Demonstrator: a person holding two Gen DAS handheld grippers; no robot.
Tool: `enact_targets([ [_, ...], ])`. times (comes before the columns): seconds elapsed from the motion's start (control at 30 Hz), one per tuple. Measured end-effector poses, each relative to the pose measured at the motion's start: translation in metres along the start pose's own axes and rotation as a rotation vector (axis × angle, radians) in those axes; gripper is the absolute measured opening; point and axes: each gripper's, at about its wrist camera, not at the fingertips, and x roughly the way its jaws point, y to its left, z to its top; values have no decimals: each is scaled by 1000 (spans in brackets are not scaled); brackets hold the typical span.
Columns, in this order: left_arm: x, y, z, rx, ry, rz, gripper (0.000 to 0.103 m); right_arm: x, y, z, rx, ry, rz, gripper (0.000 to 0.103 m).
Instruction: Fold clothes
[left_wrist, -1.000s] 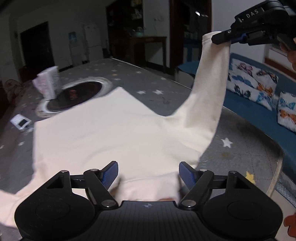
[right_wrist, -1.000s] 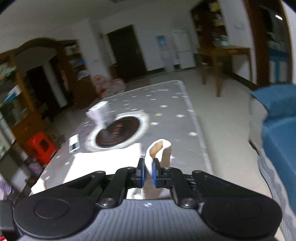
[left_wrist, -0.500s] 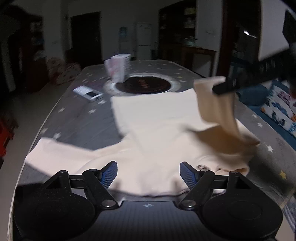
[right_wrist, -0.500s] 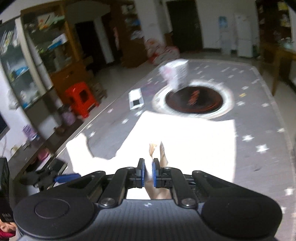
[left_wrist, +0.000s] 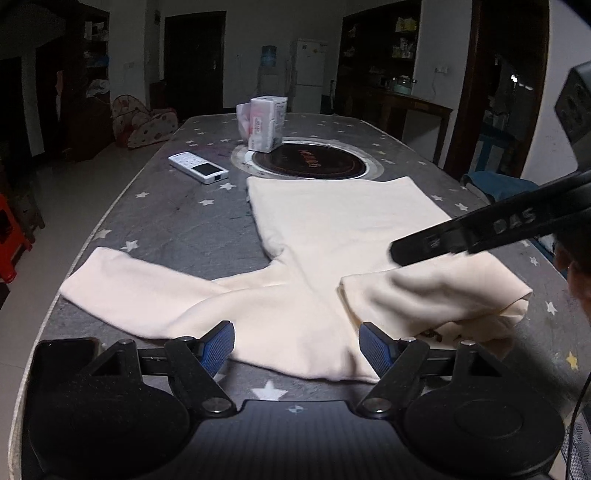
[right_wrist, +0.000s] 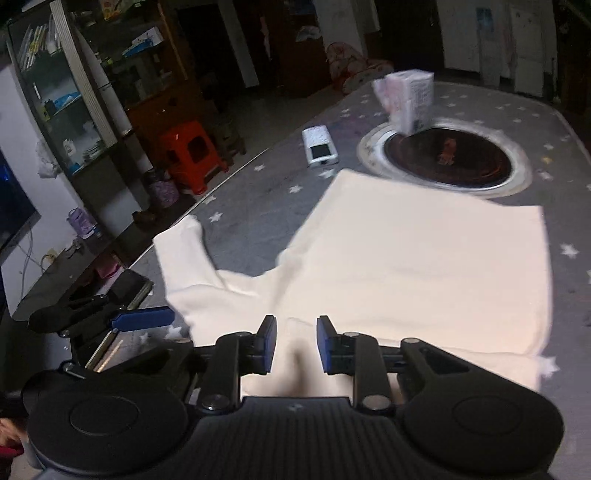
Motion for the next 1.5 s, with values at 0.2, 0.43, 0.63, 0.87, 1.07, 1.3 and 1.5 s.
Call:
enact_targets([
  [0.2,21,-9,12,-12,24,-60,70,-27,-44,-17,-19,29,-170,23],
  [0.43,60,-16,27,-1,78,-87,58,-42,-88,-46,-23,44,-306,23],
  [0.63,74,-25,30,75,71,-47,38,-36,-109,-47,22,18,-281,23],
  [0.87,67,-39,32,150,34,14,11,-23,-120,-40,74,-26,-235,24],
  [1.07,66,-36,30,164,32,85,7,-16,-122,-44,67,-1,-257,24],
  [1.3,50,-14,30,78,30,79,13,-16,-100,-37,-15,-15,-245,26],
  [1.5,27,30,34,-27,-19,206,45,2,-78,-36,-88,31,-228,27],
])
